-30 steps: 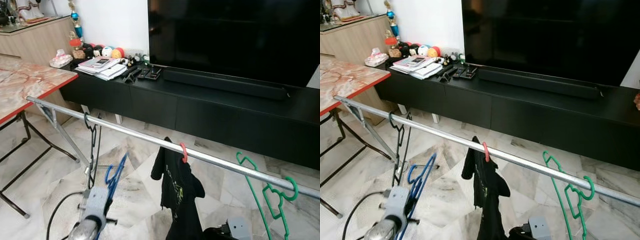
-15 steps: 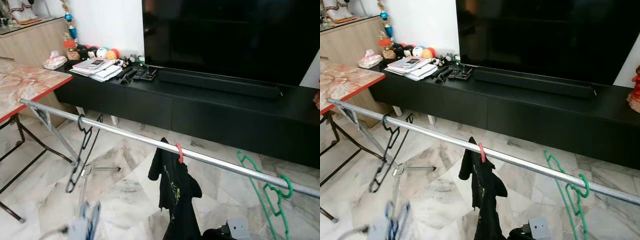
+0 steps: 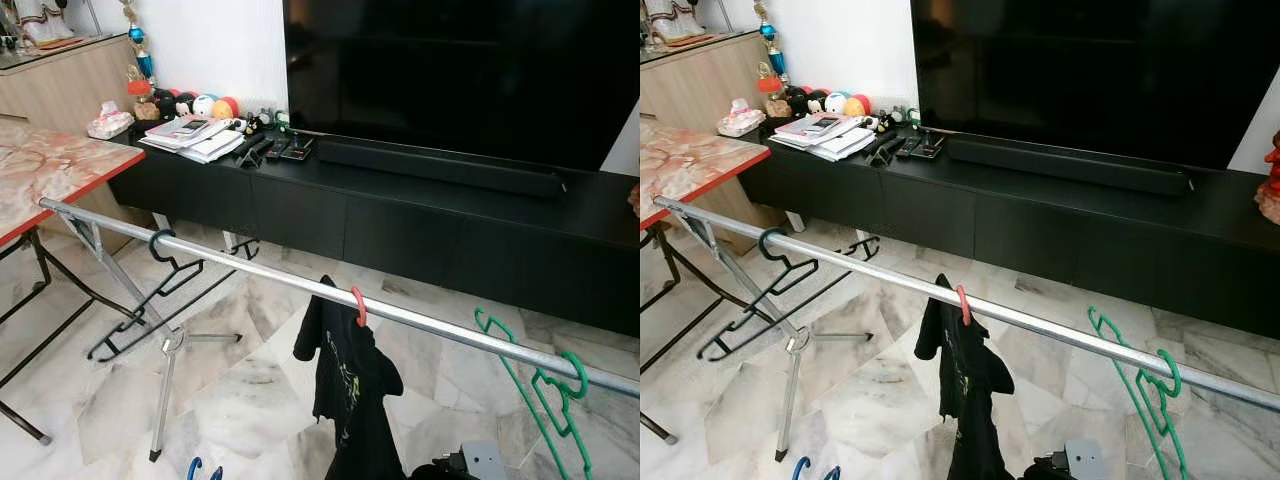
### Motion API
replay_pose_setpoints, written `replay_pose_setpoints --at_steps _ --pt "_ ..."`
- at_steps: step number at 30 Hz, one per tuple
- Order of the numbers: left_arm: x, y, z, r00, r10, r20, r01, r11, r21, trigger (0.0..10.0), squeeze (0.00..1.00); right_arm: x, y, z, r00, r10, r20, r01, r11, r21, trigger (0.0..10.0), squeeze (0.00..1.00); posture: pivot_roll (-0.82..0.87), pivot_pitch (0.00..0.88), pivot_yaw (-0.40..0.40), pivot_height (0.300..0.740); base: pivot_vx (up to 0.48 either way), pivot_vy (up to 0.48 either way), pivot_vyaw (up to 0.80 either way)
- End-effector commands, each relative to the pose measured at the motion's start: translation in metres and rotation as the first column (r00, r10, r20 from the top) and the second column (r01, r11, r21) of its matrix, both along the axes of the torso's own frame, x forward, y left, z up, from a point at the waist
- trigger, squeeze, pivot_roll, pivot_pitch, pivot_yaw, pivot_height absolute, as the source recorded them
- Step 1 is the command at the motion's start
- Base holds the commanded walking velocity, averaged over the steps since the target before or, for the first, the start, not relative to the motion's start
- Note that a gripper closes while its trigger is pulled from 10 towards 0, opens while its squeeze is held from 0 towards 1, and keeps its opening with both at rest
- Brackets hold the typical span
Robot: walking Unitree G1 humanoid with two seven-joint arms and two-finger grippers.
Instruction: Hang hanger
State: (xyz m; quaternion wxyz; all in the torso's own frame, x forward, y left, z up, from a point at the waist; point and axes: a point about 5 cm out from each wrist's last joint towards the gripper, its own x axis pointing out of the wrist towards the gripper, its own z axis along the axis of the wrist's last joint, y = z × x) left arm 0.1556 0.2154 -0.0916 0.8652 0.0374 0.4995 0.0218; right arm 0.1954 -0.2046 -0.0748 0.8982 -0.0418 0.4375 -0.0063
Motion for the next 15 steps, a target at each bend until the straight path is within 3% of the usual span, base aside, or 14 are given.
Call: replay_pose_setpoints --at_steps 1,15 --pt "-0.005 0.003 -0.002 1.0 -0.009 -0.03 0.009 1.0 0.015 10.0 0.0 -0.001 0.001 -0.001 1.0 -0.01 -0.005 0.01 1.0 0.01 10.0 0.0 0.05 0.0 0.005 0.74 0.0 0.277 0.0" --pt "-0.02 0.015 -0.004 0.997 -0.022 -0.074 0.024 0.999 0.032 10.0 0.0 -0.003 0.002 -0.002 1.0 -0.004 -0.023 0.005 1.0 0.008 10.0 0.0 0.05 0.0 0.007 0.74 0.0 0.47 0.0"
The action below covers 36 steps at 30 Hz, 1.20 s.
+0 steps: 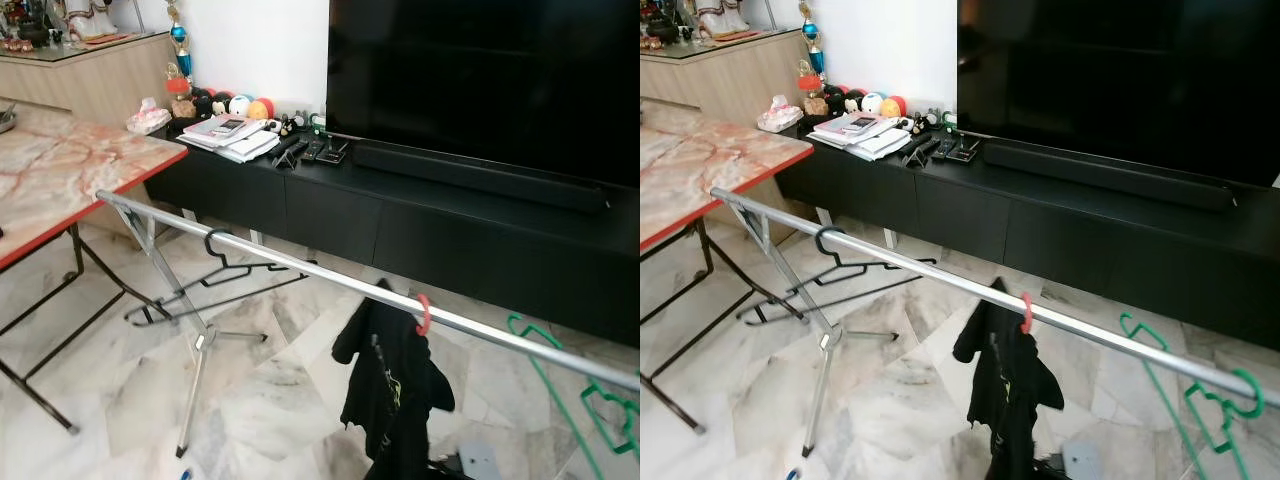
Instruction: Hang hanger
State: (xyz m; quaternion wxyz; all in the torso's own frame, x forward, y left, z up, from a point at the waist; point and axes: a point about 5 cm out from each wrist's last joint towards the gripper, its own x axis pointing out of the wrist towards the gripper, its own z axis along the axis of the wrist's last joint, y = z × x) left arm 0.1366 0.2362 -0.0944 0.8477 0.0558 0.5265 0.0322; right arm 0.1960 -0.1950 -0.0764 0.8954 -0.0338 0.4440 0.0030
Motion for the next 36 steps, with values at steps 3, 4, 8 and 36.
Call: replay_pose_setpoints --at_steps 3,4,8,36 --pt "-0.003 -0.005 -0.002 0.999 -0.028 -0.018 0.027 1.0 -0.009 10.0 0.0 -0.004 -0.008 -0.001 1.0 -0.014 -0.009 0.014 1.0 -0.014 10.0 0.0 0.05 0.0 0.006 0.74 0.0 0.476 0.0" --pt "-0.005 -0.004 -0.003 0.999 -0.027 -0.021 0.027 1.0 -0.009 10.0 0.0 -0.004 -0.008 -0.001 1.0 -0.015 -0.01 0.015 1.0 -0.014 10.0 0.0 0.05 0.0 0.005 0.74 0.0 0.476 0.0" --pt "-0.006 -0.003 -0.003 0.999 -0.027 -0.025 0.027 1.0 -0.009 10.0 0.0 -0.004 -0.009 -0.001 1.0 -0.021 -0.015 0.021 1.0 -0.014 10.0 0.0 0.05 0.0 0.004 0.74 0.0 0.474 0.0" --pt "0.003 -0.017 -0.003 0.998 -0.064 -0.01 0.064 0.998 -0.02 10.0 0.0 -0.002 -0.007 0.0 1.0 -0.012 -0.018 0.012 1.0 0.002 10.0 0.0 0.06 0.0 0.001 0.74 0.0 0.336 -0.46"
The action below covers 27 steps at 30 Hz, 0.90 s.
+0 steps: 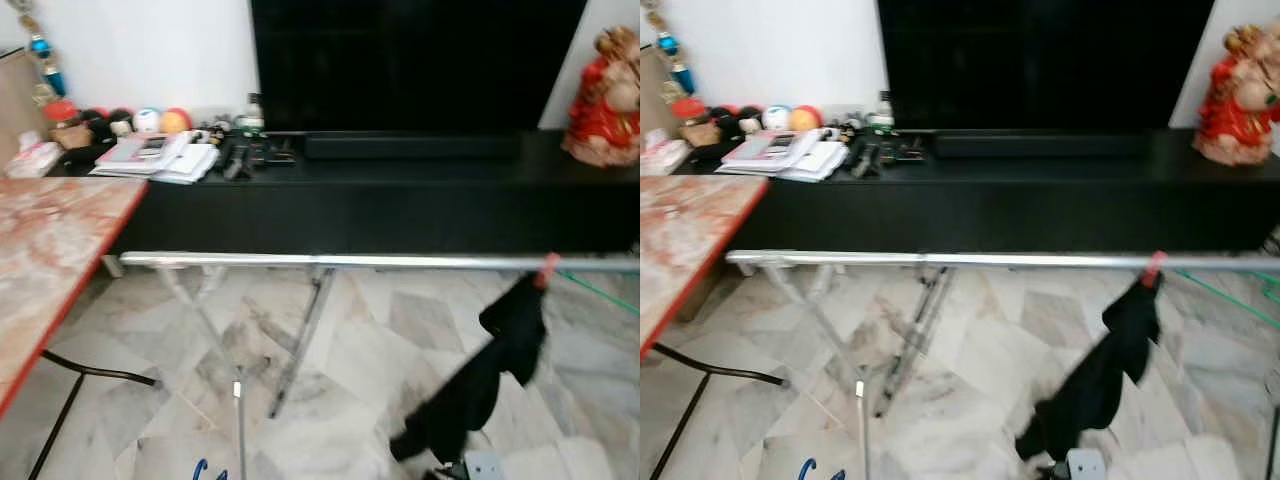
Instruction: Hang hanger
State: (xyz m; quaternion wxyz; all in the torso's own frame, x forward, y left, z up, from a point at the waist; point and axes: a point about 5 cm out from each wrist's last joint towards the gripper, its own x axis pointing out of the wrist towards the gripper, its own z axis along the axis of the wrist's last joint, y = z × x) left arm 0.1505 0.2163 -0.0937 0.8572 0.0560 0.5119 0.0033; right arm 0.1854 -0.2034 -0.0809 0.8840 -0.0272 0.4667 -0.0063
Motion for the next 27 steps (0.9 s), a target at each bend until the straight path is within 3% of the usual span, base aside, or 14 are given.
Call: replay_pose_setpoints --at_steps 1,27 --pt "-0.0113 0.0029 -0.0038 0.999 -0.015 -0.042 0.015 1.0 0.011 10.0 0.0 0.0087 0.0019 0.0043 0.999 0.011 0.033 -0.011 1.0 -0.001 10.0 0.0 0.06 0.0 0.001 0.74 0.0 0.0 0.0" --pt "-0.0105 0.0041 -0.0031 0.999 -0.023 -0.036 0.023 1.0 0.002 10.0 0.0 0.0096 0.0034 0.0045 0.999 -0.005 0.036 0.004 1.0 0.006 10.0 0.0 0.06 0.0 0.005 0.74 0.0 0.0 0.0"
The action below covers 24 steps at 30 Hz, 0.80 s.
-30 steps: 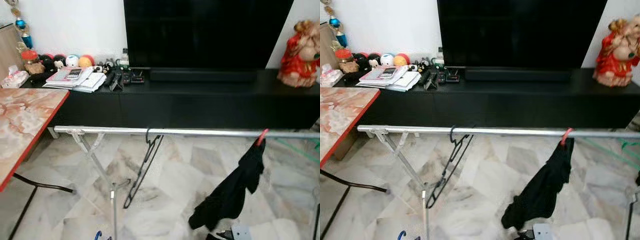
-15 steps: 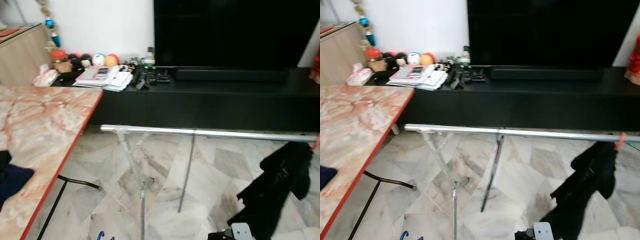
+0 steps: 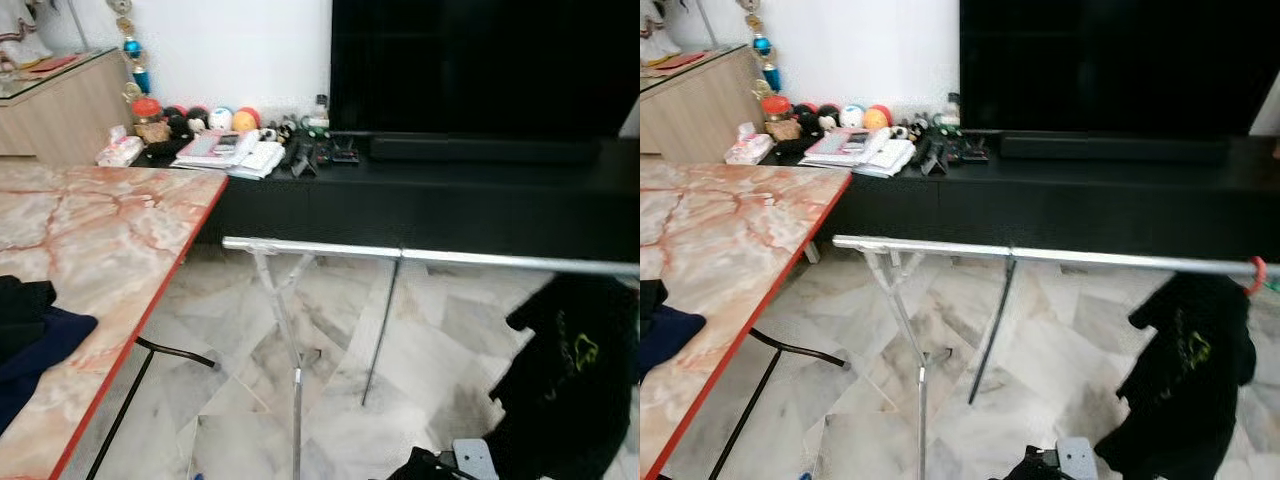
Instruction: Hang hanger
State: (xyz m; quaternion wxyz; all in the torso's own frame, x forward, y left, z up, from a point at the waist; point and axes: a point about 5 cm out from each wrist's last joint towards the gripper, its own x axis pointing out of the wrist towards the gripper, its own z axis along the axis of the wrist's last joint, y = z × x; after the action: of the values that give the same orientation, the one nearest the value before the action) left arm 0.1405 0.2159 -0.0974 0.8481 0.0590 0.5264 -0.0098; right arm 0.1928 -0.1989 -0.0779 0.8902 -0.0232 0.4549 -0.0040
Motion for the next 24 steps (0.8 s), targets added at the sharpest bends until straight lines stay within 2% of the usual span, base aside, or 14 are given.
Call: replay_pose_setpoints --at_steps 1,24 --pt "-0.0007 0.0043 0.0006 1.0 0.0 -0.001 0.0 1.0 0.009 10.0 0.0 0.0023 -0.0011 0.0014 1.0 -0.005 0.009 0.005 1.0 -0.003 10.0 0.0 0.06 0.0 0.005 0.74 -0.24 0.0 0.0" --pt "-0.0008 0.0032 0.0003 1.0 0.007 -0.001 -0.007 1.0 0.003 10.0 0.0 0.0027 -0.0024 0.002 1.0 -0.015 0.019 0.015 1.0 -0.008 10.0 0.0 0.06 0.0 0.001 0.74 -0.276 0.0 0.0"
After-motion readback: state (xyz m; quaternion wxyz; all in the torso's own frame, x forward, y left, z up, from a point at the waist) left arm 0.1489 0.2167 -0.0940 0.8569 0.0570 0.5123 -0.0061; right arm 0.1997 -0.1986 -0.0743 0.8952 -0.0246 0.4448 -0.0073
